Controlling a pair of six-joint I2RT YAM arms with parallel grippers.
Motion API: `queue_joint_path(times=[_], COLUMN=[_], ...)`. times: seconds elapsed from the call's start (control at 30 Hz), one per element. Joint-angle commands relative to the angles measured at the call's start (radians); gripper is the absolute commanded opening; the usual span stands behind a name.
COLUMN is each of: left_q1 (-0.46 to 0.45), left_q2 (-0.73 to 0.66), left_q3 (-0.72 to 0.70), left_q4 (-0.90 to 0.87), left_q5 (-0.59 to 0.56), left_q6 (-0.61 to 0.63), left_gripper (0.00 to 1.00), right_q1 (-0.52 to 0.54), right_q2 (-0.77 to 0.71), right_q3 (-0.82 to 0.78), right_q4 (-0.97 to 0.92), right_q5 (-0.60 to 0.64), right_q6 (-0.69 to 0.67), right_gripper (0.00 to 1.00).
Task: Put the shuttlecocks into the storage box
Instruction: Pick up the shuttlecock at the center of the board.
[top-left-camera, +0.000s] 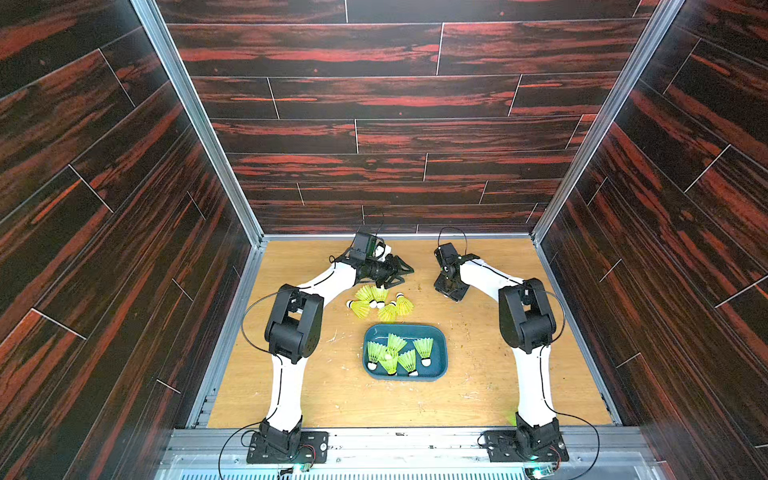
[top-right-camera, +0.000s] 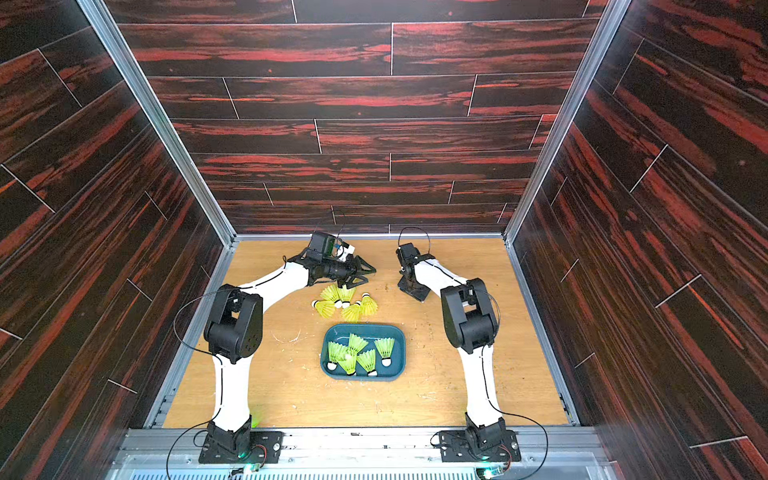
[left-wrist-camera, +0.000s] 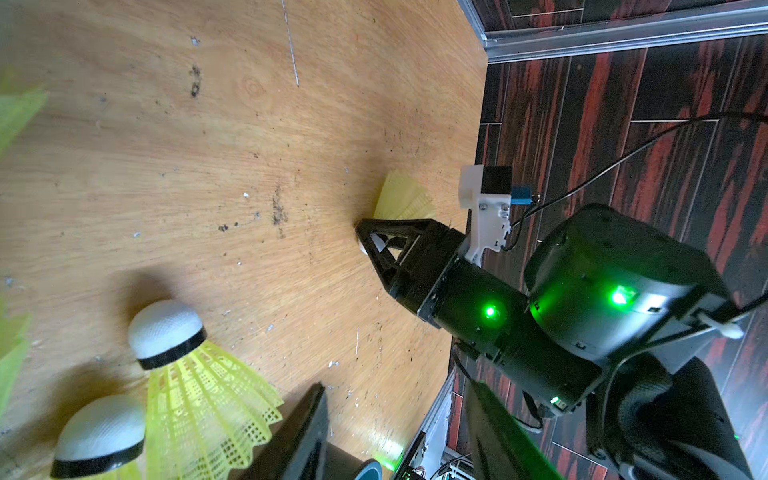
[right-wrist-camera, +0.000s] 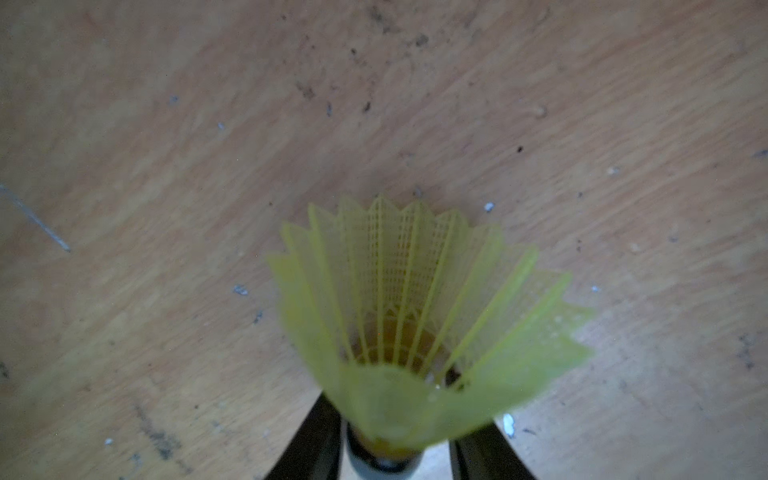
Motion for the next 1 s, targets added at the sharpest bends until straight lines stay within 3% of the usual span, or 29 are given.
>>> queue_joint_path(times=[0.0, 0.13, 0.3, 0.53, 0.73, 0.97], left_q1=[-0.008, -0.012, -0.014, -0.016, -0.021, -0.052], left_q2=[-0.007, -0.005, -0.015, -0.079, -0.196, -0.361], left_q3=[-0.014, -0.020, -0.039, -0.098, -0.190, -0.320], left_q4=[0.008, 0.013, 0.020, 0.020, -0.038, -0.130], left_q5=[0.013, 0.013, 0.002, -0.031, -0.075, -0.133], left_q6=[0.011, 0.012, 0.010, 0.022, 0.081, 0.161], left_gripper=[0.57, 0.57, 0.56, 0.55, 0.55, 0.55], right_q1=[0.002, 0.001, 0.015, 0.077, 0.142, 0.314], right_q2=[0.007, -0.003, -0.048, -0.217, -0.423, -0.646], right_q3=[-0.024, -0.029, -0.045, -0.118, -0.286, -0.440], right_q4=[-0.001, -0.005, 0.001, 0.021, 0.051, 0.036], right_q5=[-0.028, -0.012, 0.023, 0.066, 0.008, -0.023], right_q6=[0.029, 0.021, -0.040, -0.175, -0.252, -0.306], right_gripper=[0.38, 0.23, 0.12, 0.12, 0.12, 0.12])
